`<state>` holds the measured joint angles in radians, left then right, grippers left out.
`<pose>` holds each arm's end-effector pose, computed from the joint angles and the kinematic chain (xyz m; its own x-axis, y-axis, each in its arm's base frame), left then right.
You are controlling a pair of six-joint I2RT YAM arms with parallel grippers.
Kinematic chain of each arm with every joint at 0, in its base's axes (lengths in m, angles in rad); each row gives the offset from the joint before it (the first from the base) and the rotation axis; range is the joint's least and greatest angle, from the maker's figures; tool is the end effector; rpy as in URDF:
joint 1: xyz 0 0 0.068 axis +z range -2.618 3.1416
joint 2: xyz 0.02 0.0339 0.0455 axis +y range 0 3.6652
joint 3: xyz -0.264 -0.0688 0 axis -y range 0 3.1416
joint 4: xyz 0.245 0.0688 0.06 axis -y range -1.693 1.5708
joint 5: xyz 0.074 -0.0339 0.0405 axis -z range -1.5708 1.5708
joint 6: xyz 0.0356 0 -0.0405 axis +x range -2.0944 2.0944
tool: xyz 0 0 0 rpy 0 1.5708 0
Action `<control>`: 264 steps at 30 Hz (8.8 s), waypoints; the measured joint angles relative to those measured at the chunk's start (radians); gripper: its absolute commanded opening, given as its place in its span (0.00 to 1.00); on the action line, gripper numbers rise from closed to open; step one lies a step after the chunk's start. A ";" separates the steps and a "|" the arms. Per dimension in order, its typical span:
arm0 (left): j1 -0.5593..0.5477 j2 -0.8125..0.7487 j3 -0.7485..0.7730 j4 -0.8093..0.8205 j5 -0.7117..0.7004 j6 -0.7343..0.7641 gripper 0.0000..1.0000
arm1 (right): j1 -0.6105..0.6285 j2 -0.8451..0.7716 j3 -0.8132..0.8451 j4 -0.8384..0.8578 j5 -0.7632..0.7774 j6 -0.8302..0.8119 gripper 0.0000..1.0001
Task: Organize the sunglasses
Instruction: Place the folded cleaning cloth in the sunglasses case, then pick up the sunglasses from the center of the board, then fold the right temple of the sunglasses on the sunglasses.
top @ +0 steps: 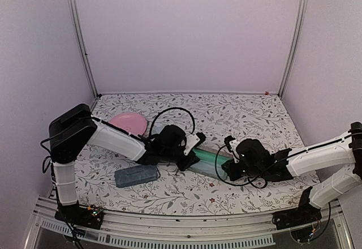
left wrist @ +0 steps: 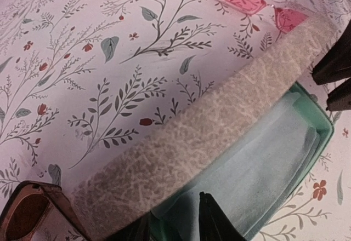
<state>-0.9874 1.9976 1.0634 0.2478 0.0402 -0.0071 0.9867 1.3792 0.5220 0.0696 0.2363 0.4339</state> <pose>0.2235 -0.3412 0.1230 -0.3551 0.5252 -0.7733 0.8485 0.5282 -0.0310 0.1460 0.2057 0.1498 -0.6573 -0.2531 -0.7099 -0.4889 0.8600 0.1461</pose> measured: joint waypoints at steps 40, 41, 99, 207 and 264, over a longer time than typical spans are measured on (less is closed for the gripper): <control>0.047 -0.599 -0.336 -0.219 -0.177 -0.192 0.68 | 0.047 -0.289 0.028 -0.164 -0.055 0.178 0.78; 0.049 -0.607 -0.341 -0.223 -0.180 -0.194 0.68 | 0.046 -0.309 0.043 -0.209 -0.034 0.188 0.78; 0.055 -0.650 -0.406 -0.161 -0.172 -0.164 0.69 | -0.688 -0.074 -0.024 -0.301 -0.199 0.269 0.40; 0.051 -0.262 0.002 0.120 0.544 -0.512 0.32 | -0.220 -0.262 0.196 0.044 -0.299 -0.039 0.00; -0.076 -0.369 0.015 -0.086 0.354 -0.221 0.56 | -0.170 -0.254 0.137 -0.014 -0.265 -0.098 0.00</control>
<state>-1.0634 1.6283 1.0782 0.1619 0.3943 -0.2279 0.8169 1.1252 0.6590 0.0551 -0.0284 0.3359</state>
